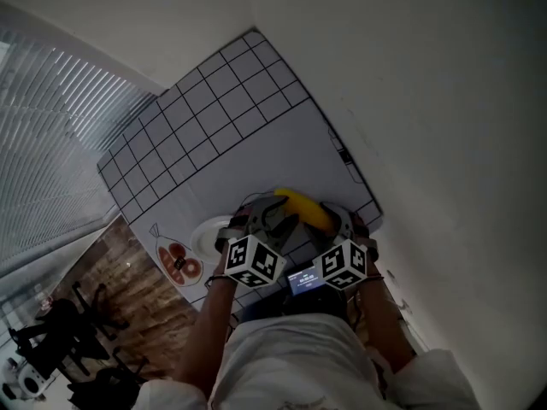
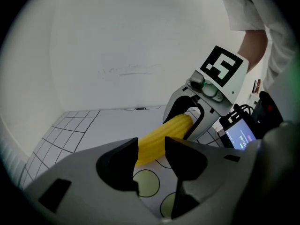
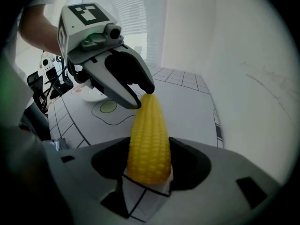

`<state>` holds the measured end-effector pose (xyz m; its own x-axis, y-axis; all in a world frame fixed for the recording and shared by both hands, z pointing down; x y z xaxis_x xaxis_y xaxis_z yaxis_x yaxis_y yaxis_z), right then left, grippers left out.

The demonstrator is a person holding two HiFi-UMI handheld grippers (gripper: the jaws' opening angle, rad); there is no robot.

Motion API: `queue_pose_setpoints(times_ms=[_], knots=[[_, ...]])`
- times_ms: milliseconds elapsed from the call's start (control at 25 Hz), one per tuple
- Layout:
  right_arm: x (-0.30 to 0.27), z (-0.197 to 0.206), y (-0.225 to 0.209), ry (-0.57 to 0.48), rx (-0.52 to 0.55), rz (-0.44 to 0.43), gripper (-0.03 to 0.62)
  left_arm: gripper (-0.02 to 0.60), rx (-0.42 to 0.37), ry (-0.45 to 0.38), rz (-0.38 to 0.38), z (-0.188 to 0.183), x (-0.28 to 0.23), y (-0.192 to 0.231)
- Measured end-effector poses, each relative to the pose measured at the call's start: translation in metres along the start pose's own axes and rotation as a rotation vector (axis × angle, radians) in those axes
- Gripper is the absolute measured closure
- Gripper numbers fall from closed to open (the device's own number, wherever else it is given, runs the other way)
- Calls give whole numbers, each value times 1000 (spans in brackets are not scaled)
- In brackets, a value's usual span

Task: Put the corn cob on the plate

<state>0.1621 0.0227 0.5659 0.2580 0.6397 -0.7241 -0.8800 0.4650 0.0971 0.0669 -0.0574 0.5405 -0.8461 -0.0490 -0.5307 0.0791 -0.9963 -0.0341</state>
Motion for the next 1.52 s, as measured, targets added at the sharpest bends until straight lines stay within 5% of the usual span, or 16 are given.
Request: queue_pose_setpoints(times_ms=[600, 1520], knots=[[7, -2, 0, -33, -13, -15, 341, 407, 28, 14, -21, -4, 5, -10], [62, -40, -20, -201, -68, 130, 341, 407, 27, -78, -154, -39, 43, -1]])
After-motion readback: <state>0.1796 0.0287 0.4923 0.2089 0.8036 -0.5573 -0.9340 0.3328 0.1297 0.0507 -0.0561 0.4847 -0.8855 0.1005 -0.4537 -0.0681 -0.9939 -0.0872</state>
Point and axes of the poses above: the fingertips, and each gripper's own axes: x backward along the fingers, y to its left, z out of its underside, the point moved 8 cm from there along x, backward along the fingers, and after that the axes turned 10 degrees about -y, right-handed, at the moved point
